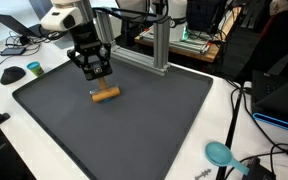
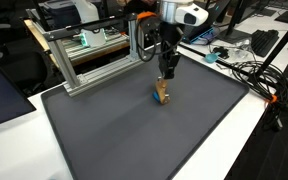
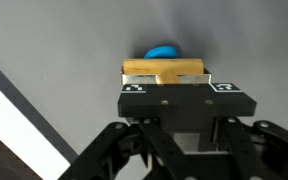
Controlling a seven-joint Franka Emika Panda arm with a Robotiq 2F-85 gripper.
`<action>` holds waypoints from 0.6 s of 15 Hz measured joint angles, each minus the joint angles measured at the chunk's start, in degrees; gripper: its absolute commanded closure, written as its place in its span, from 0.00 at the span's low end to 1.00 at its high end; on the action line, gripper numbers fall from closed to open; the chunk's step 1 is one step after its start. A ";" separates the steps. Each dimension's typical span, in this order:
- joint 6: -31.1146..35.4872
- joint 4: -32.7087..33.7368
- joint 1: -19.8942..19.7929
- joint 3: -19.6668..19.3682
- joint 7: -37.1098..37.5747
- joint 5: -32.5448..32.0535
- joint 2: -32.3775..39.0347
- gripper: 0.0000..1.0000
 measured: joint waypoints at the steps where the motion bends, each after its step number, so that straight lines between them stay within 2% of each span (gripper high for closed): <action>1: 0.21 0.07 0.17 0.31 0.02 0.02 0.17 0.78; 9: -0.47 0.72 0.85 0.78 0.70 0.09 1.60 0.78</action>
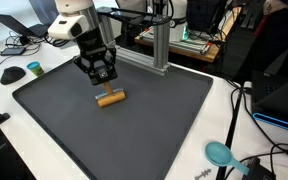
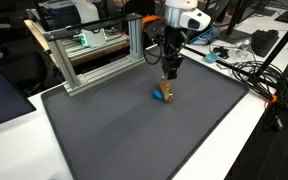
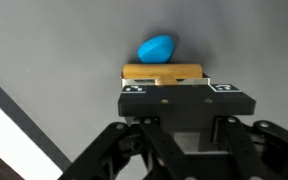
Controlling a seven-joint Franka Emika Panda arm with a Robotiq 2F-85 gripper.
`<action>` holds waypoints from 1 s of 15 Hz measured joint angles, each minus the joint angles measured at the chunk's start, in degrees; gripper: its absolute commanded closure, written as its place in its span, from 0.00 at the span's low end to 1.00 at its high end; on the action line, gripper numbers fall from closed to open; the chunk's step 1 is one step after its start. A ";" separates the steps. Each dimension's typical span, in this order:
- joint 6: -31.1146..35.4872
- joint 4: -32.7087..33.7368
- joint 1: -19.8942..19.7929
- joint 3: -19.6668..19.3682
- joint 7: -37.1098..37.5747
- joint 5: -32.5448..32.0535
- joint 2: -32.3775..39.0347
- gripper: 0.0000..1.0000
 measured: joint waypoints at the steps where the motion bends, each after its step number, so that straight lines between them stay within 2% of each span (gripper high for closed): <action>1: -0.27 0.02 -0.05 0.19 -0.44 0.12 -0.08 0.78; 4: -3.79 -0.22 -0.05 1.96 -2.03 1.57 -1.52 0.78; 8: -7.74 0.02 1.25 4.13 -0.81 3.78 -6.92 0.78; 11: -8.01 0.55 1.84 3.24 6.78 4.21 -10.37 0.78; 15: -6.48 0.58 1.69 -0.24 16.22 3.53 -11.40 0.78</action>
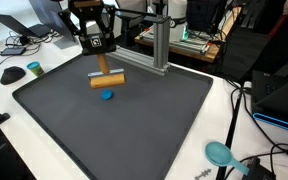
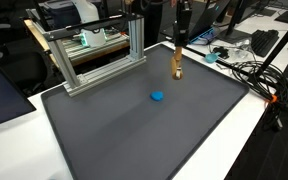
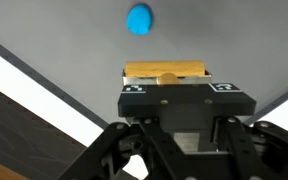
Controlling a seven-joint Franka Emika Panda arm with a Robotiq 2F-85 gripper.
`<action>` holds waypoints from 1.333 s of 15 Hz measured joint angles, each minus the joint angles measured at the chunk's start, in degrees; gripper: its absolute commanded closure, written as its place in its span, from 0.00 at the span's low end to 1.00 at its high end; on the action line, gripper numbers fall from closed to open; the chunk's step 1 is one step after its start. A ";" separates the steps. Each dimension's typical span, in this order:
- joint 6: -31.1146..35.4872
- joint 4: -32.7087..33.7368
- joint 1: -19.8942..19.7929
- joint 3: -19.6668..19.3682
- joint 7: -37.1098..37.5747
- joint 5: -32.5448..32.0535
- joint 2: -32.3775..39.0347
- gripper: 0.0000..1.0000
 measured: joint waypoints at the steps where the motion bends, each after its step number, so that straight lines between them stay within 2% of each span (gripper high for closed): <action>1: 0.63 -0.04 -0.02 -0.84 2.58 -0.38 0.14 0.78; 6: 3.16 -0.42 0.42 -3.16 18.89 -4.85 1.69 0.78; 7: 3.16 -0.62 0.80 -3.46 22.75 -6.07 2.02 0.53; 9: 3.16 -0.74 0.92 -3.35 23.53 -6.39 2.59 0.53; 10: 3.16 -0.74 0.90 -3.36 23.47 -6.39 2.71 0.78; 20: 5.92 -1.32 0.88 -3.99 25.64 -7.08 6.61 0.78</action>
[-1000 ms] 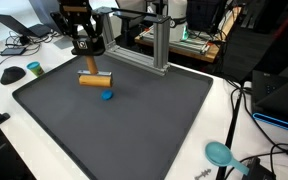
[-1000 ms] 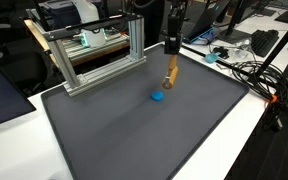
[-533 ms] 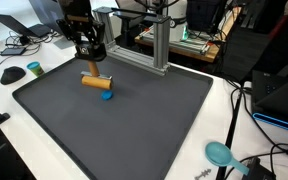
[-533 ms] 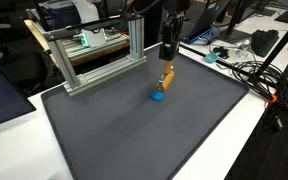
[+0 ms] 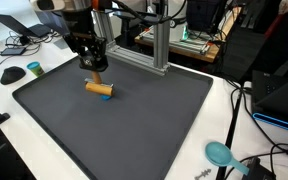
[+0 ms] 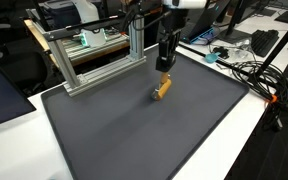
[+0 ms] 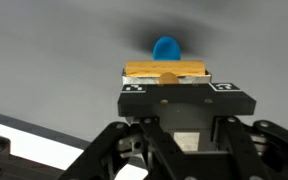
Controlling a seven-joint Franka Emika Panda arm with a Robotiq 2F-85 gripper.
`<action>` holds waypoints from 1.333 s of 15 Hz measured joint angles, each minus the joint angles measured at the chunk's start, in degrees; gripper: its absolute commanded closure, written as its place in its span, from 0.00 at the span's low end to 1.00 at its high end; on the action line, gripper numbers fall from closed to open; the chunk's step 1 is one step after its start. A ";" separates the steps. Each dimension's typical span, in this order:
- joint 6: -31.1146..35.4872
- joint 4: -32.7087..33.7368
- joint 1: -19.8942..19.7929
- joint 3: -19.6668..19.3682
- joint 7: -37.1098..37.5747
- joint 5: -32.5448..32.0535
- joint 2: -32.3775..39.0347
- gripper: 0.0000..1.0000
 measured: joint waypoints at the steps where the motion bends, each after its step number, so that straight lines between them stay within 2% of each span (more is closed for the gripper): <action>1: 0.08 -0.04 -0.01 -0.14 0.22 -0.02 0.48 0.78; 20: 0.15 -1.10 -0.21 -0.72 0.88 0.08 2.12 0.78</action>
